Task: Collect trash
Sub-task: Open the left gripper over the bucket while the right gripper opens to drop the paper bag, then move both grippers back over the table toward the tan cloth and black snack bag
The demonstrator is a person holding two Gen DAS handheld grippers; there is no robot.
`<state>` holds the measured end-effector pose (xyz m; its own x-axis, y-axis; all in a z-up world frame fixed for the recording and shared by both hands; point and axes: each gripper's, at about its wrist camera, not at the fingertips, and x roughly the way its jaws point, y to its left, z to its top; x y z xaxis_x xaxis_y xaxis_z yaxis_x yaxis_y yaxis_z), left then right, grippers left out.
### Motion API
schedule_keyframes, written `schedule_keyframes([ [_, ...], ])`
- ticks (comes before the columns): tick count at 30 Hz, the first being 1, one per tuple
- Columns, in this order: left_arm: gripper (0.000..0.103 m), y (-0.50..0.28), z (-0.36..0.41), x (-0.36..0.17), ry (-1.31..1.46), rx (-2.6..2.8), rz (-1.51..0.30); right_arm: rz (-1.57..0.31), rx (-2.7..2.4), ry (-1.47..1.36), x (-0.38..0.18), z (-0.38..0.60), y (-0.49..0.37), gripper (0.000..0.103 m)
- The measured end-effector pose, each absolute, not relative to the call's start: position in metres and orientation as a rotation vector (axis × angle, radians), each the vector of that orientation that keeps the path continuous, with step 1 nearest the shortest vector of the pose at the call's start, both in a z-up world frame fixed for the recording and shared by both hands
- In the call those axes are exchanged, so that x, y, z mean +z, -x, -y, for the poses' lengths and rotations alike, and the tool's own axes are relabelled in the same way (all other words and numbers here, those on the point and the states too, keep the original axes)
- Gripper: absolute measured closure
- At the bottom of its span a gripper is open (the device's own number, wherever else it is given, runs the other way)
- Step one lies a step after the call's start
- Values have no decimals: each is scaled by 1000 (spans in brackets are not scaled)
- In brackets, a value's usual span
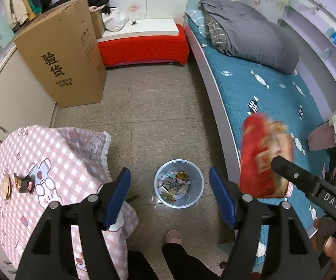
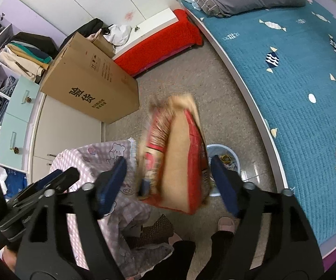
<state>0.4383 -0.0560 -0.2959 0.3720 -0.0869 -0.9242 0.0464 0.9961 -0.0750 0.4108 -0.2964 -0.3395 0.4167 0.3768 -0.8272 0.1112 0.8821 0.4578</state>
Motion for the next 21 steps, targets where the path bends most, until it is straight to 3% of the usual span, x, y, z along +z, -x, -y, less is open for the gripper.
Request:
schedule_keyframes([
  [21,31,-401,-49,-301,129,20,-1199,-1204,286,-388,-343,185,-400,27],
])
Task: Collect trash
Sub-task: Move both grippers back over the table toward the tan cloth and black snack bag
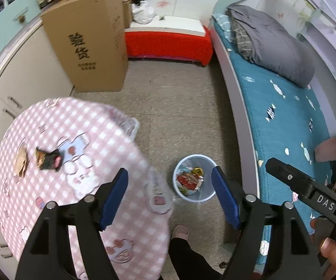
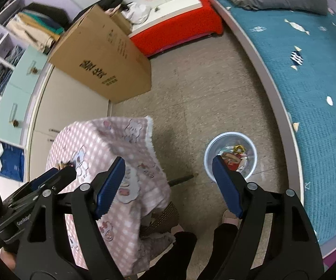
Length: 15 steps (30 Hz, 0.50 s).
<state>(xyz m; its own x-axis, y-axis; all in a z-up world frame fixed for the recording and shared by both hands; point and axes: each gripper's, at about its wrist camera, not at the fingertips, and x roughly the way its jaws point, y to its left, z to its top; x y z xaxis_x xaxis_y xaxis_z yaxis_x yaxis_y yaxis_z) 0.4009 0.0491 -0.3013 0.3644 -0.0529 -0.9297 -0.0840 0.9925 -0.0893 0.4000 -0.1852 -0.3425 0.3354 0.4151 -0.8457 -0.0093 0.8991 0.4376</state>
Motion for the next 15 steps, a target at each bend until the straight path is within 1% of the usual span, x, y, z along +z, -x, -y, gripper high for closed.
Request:
schedule_keyframes([
  [9,30,-367,-152,-319,217,138,-1230,-1247,385,-294,-352,84,-384,27],
  [15,30,-344,-246,-337,276,255,-1246,-1257,464,-216,-357,4,-377,27],
])
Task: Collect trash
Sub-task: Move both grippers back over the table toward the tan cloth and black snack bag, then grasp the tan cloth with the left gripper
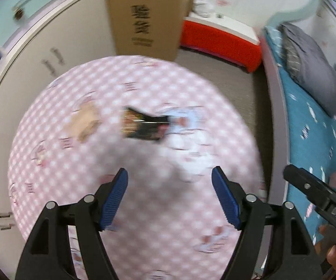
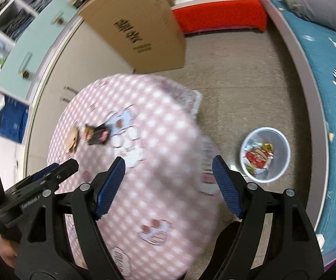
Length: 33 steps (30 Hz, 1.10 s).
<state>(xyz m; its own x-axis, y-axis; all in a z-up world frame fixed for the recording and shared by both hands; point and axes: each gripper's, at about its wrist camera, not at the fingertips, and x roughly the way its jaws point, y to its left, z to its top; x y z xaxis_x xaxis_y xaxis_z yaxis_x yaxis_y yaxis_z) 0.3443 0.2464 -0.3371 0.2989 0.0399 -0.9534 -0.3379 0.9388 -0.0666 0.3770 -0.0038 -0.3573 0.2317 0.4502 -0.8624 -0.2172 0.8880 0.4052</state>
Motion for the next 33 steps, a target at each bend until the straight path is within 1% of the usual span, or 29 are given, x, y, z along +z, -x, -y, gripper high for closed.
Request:
schedule_keyframes([
  [5,31,-335,-321,-355,303,333,-1255,-1266,503,-169,-368,-58,-372,27],
  [9,31,-338,-357,-369,287,328,-1254,-1261,529,-100,-378,-104,-370,27],
  [17,30,-359,-389,-398,201,235,-1251,-1226,601,100,-396,-173,-367,26],
  [24,31,-376,-390,-412,123,156,-1253,-1200,632,259,-414,-208,-377,25],
  [26,38,-378,-388,-416,110,124,-1259,-1199,634,260,-416,-211,-382,25],
  [27,52,-380,-387,-419,110,109,-1270,-1202,636,260,-418,-213,-387,25],
  [28,59,-380,-387,-422,110,104,-1284,-1204,641,258,-419,-214,-390,25],
  [29,61,-381,-387,-424,101,115,-1287,-1207,647,257,-419,-215,-393,25],
  [31,74,-380,-387,-424,97,118,-1279,-1216,658,255,-421,-219,-398,25],
  [33,78,-378,-391,-422,135,112,-1277,-1229,671,255,-422,-221,-400,27],
])
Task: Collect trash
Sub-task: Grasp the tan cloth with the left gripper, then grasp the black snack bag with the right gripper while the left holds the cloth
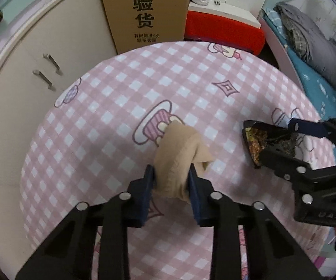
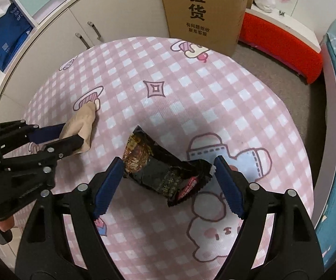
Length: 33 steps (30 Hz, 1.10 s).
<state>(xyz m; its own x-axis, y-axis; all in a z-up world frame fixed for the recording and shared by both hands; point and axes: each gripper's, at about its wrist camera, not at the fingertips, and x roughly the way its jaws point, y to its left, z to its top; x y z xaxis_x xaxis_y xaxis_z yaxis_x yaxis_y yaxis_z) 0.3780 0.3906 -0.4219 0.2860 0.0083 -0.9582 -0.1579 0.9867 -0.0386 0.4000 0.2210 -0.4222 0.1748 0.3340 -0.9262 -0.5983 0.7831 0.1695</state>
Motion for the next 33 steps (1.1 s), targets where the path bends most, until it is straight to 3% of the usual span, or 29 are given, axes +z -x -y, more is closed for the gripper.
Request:
schedule_keyframes([
  [12,81,-349,-370,-390,184,208,-1229,-1230,765,301,-418,-211,-388,58],
  [15,81,-342,-351,-379,191,230,-1220,-1233,803,288,-412,-197,-385,85],
  [16,81,-340,-342,-375,195,241,-1217,-1250,824,277,-412,-191,-385,90],
  [33,81,-314,-261,-337,285,396,-1184,-1317,950,164,-393,-113,-369,87],
])
